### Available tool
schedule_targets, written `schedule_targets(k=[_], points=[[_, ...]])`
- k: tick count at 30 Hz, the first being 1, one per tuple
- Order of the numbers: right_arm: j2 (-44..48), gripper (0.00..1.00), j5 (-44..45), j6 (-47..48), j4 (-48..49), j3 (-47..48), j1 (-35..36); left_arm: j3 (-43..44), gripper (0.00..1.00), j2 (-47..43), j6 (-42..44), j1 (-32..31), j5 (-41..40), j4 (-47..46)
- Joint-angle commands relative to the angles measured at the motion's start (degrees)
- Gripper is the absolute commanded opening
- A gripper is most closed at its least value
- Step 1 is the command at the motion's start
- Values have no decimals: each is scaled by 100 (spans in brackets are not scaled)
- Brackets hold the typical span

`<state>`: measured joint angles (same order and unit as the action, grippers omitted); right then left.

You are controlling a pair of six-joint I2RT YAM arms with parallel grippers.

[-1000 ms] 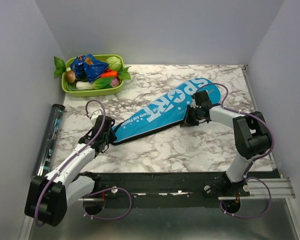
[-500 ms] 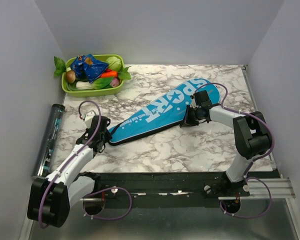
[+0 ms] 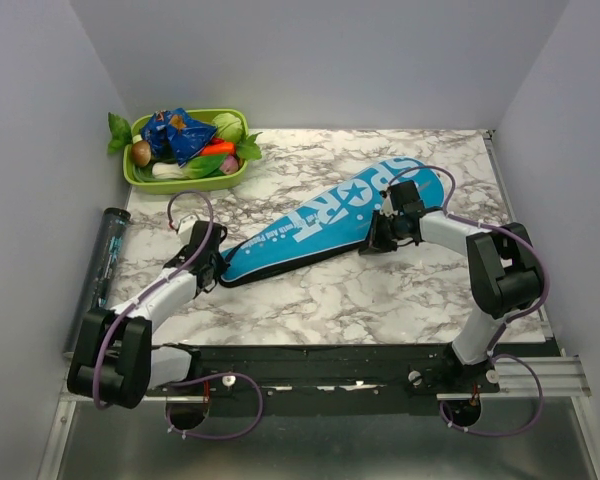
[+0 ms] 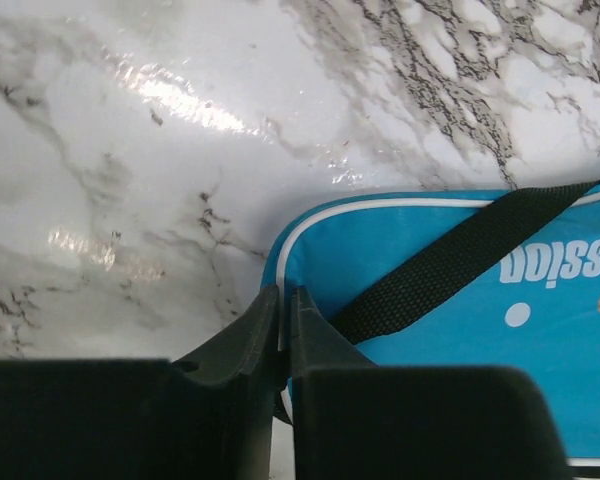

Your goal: Pack up the badminton gear

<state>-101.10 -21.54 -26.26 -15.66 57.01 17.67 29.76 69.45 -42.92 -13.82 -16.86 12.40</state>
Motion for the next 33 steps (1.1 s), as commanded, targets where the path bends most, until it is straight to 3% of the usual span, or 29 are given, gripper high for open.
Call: schedule_targets(k=[1,3,8,12,21,33], points=[[37,1,-281,165,-77,64,140,30,8,429,125,11,631,-150],[81,1,-254,218,-156,108,297,-66,0,394,126,11,754,-212],[29,1,-123,227,-411,433,860,-470,0,34,-50,-59,1124,-449],[-225,1,-166,148,-543,880,1710,-760,0,-335,-251,-435,1176,-441],[-1551,1,-596,-238,-412,1910,3408,-1050,0,-1512,-779,-1376,1133,-160],[-1387,1,-518,-1152,879,928,3998,-1534,0,-2173,-1597,-2915,790,-457]])
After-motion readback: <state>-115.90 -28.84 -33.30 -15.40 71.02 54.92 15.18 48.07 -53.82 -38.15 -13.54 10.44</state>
